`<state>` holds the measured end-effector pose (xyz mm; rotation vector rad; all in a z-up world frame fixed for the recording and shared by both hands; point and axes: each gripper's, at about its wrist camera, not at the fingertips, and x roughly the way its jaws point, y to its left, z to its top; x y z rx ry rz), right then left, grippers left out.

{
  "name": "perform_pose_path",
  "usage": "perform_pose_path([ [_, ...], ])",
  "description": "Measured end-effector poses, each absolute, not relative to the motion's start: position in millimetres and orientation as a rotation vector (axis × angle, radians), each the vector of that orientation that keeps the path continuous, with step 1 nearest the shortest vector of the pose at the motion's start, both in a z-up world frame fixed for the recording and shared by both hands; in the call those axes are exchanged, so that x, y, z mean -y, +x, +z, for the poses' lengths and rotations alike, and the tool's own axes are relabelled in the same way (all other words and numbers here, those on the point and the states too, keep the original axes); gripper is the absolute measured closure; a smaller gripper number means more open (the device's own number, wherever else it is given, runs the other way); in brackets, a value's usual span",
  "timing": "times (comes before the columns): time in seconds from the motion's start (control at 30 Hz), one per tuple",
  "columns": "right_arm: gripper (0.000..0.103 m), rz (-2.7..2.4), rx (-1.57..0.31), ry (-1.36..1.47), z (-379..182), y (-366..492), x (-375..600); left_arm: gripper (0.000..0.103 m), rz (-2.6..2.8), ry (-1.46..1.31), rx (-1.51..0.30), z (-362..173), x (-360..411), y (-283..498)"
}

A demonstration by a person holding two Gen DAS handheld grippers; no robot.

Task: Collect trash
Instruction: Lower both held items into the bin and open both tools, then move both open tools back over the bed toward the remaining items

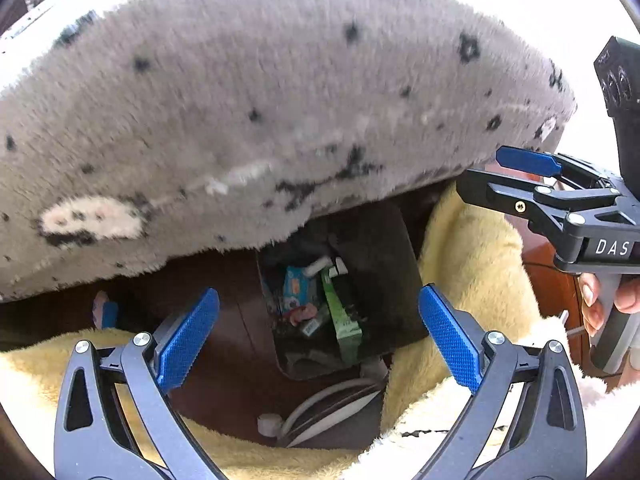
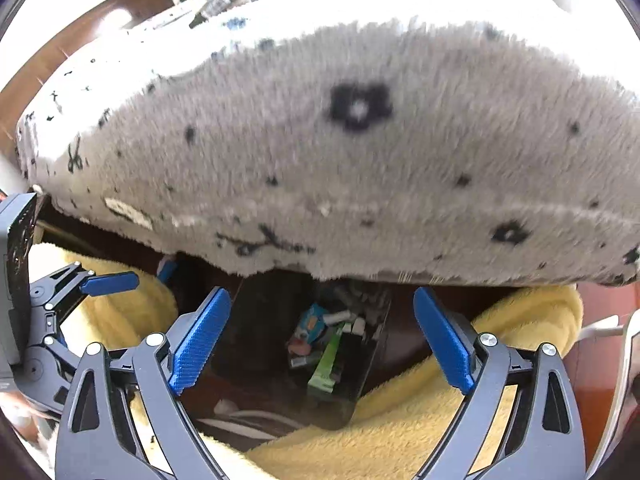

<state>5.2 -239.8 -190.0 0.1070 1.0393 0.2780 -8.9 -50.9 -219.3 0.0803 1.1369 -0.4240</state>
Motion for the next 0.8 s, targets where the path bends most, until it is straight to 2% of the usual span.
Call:
perform_pose_path([
  [0.5,0.006,0.25,-0.784,0.033,-102.9,30.6,247.1,0.008,-0.264,0.079,-0.863,-115.8,1.6,21.1],
  [0.8,0.005,0.237,-0.723,0.016,-77.5,78.8,242.7,0.008,-0.204,0.087,-0.809,-94.8,-21.2,66.6],
])
